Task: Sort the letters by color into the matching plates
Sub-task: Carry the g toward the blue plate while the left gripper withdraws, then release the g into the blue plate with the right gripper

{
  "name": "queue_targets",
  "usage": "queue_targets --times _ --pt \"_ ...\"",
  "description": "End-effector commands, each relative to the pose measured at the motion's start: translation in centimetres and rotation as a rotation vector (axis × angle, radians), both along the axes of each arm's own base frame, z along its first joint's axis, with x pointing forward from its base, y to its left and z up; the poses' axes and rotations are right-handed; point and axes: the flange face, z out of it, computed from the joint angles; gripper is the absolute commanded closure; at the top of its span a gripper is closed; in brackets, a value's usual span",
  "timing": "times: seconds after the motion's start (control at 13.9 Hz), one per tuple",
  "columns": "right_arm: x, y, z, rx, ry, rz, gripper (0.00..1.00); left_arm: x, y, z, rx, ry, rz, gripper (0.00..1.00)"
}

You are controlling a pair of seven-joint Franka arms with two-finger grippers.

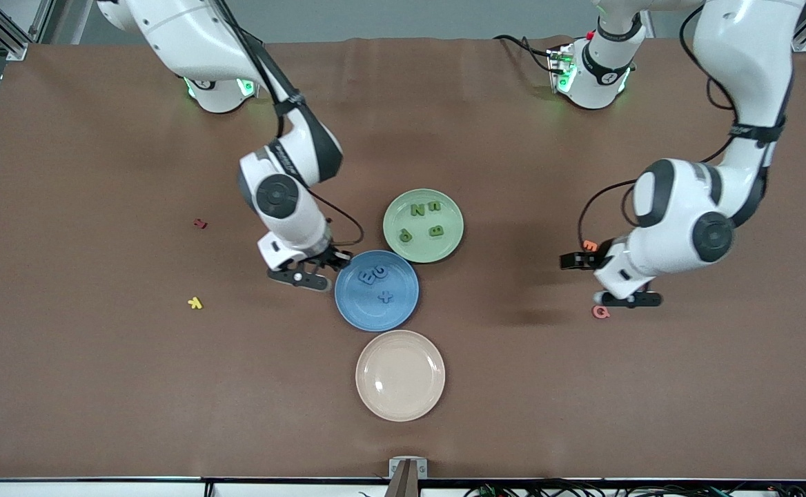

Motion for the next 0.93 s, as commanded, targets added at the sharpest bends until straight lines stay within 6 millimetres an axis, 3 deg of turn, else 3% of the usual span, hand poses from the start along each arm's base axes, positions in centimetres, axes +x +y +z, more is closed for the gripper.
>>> queue_targets --times 0.0,0.22,0.36,0.5,0.72,0.86 --pt "1.9 5.2 -1.3 -0.006 0.014 -0.082 1.0 -0.7 3.0 4.0 0.0 -0.073 -0.013 0.05" --pt "1.6 8.1 -2.2 0.002 0.009 -0.125 1.0 -0.1 6.3 7.7 0.02 -0.14 0.008 0.01" --pt "1.2 9.9 -3.3 0.003 0.004 -0.153 1.0 0.4 6.9 11.0 0.021 -0.181 0.023 0.01" --pt "0.7 11.4 -4.3 0.006 0.0 -0.167 1.0 0.9 7.7 15.0 0.019 -0.196 0.034 0.01" --pt "0.3 11.8 -4.7 0.003 0.003 -0.177 1.0 1.2 10.4 23.3 0.035 -0.175 0.038 0.0" --pt "0.1 12.1 -4.7 0.002 0.004 -0.176 1.0 0.1 10.6 26.4 0.045 -0.186 0.03 0.01"
